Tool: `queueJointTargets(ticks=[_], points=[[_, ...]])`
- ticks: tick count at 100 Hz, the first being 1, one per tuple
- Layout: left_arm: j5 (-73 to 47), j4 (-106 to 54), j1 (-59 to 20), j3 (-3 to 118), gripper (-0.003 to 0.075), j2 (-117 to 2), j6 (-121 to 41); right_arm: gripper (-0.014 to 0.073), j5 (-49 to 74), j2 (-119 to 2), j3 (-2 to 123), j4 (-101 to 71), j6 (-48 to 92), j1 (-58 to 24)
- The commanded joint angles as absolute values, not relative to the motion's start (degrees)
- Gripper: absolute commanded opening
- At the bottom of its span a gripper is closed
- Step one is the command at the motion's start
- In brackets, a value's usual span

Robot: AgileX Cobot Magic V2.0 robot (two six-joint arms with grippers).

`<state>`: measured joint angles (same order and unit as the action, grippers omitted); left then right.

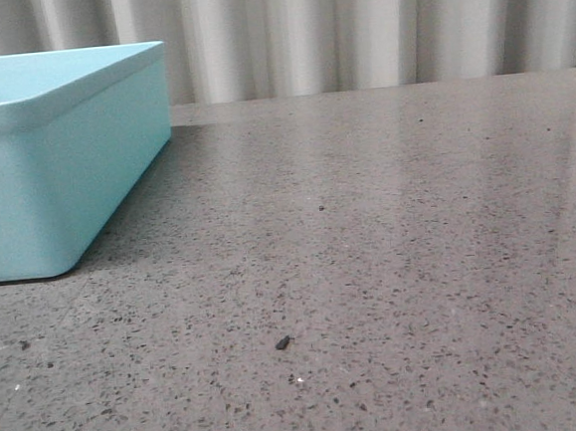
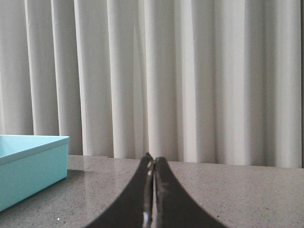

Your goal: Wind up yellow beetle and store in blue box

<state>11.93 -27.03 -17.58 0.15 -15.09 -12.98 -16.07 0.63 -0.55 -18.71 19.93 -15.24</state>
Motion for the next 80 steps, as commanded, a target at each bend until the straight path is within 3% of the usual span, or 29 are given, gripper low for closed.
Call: queueJointTargets(ticks=[1,33,80], points=[[12.72,-25.78,-17.55,-1.27,-0.0021,-16.04,-12.54,-0.005,-17.87,0.15,-1.77,-18.58,20.02,-15.39],[7.7,-17.08,-7.6,-1.38,-0.0021,-10.87,-12.54,-0.005,-5.02,0.15,-1.89,-17.76,20.02,-13.72],[2.49,-9.5,-5.6,-1.38,-0.0021,-6.61,-12.54,-0.005,11.69,0.15,-1.89,-14.87,20.02,3.34]])
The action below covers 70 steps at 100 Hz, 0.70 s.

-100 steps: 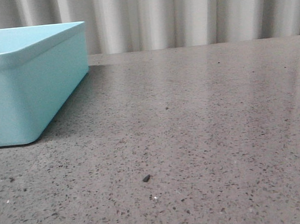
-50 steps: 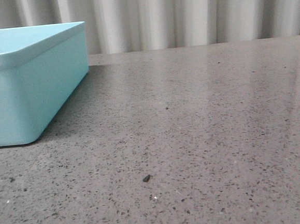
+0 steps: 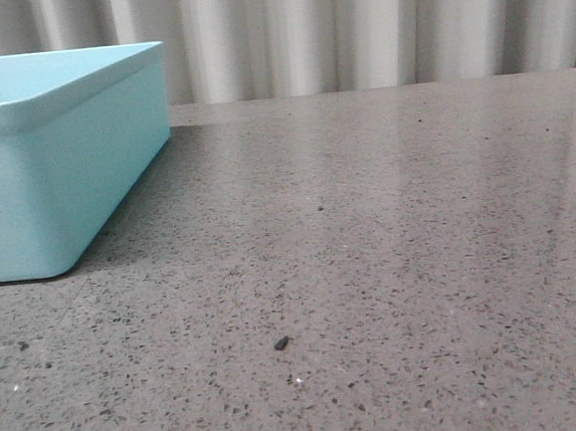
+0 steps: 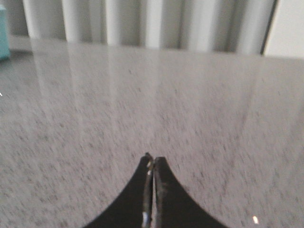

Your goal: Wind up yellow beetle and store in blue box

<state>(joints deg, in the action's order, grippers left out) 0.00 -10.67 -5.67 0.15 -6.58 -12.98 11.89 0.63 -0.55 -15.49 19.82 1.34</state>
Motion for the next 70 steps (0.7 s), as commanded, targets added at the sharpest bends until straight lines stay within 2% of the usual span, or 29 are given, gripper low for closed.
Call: queueJointTargets(ticks=[1,28,70], points=[[2.38,-9.27,-5.6,-1.38,-0.0021,-6.63,-12.54,-0.005,11.69,0.15,-1.89,-14.87,20.02,3.5],[-2.03,-7.78,-5.6,-1.38,-0.0021,-1.67,-12.54,-0.005,17.84,0.15,-1.89,-12.54,20.02,6.63],[-14.21,-8.08,-5.6,-1.38,-0.0021,-1.02,-12.54,-0.005,18.05,0.15,-1.89,-7.23,20.02,6.63]])
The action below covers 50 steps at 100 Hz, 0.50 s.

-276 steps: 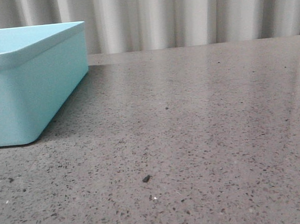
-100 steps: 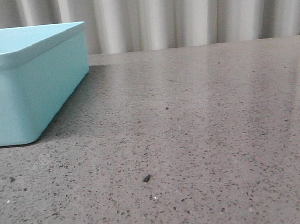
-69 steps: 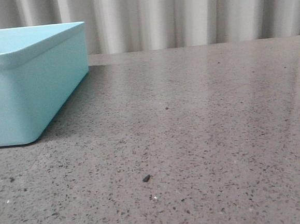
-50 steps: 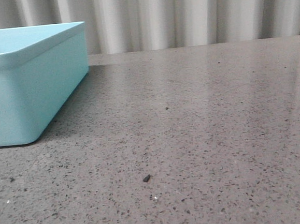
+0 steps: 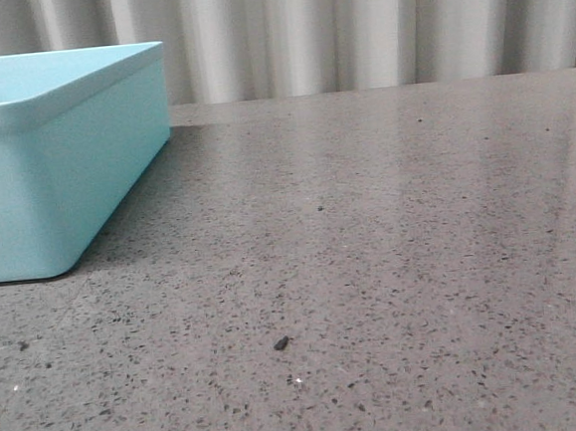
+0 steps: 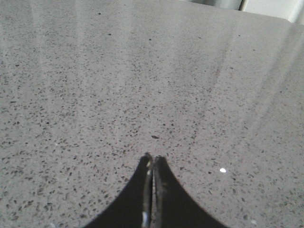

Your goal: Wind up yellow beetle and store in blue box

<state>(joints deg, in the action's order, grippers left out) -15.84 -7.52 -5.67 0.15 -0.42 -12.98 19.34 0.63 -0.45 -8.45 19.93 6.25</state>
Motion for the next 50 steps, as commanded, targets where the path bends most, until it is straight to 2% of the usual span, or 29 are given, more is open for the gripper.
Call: queueJointTargets(ticks=[1,50], points=[[-14.33,-8.4,-5.6,-1.38,-0.0021,-1.02,-12.54,-0.005,18.05,0.15,-1.89,-7.14,20.02,6.63],[-15.56,-8.92,-5.6,-1.46,-0.0021,2.0,-12.54,-0.005,17.25,0.15,-1.89,-6.4,20.02,6.63]])
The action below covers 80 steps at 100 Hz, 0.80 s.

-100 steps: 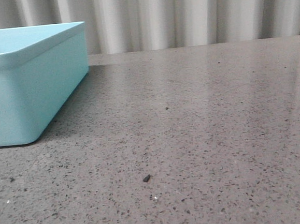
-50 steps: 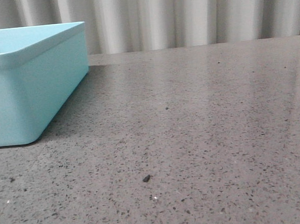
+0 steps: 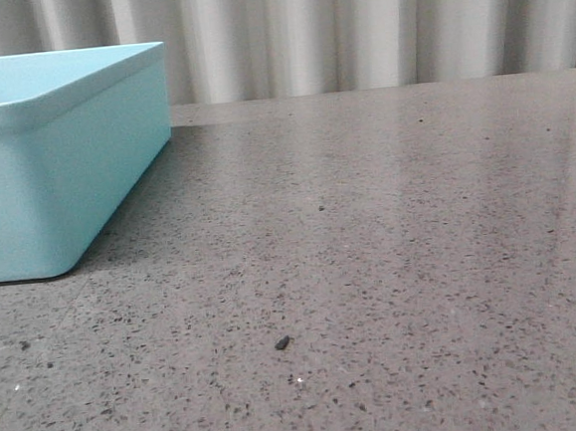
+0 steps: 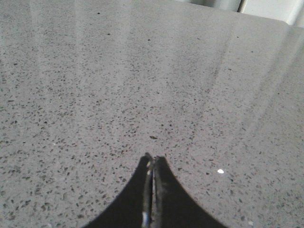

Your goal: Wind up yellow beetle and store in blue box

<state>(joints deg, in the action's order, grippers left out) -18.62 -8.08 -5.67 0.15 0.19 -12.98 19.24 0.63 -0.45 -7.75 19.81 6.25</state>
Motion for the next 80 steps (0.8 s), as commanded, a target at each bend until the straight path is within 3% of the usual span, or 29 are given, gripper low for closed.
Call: queueJointTargets(ticks=[1,80], points=[[-15.56,-8.92,-5.6,-1.46,-0.0021,2.0,-12.54,-0.005,17.25,0.15,-1.89,-6.29,20.02,6.63],[-15.56,-8.92,-5.6,-1.46,-0.0021,2.0,-12.54,-0.005,16.51,1.72,-1.98,-5.19,20.02,6.28]])
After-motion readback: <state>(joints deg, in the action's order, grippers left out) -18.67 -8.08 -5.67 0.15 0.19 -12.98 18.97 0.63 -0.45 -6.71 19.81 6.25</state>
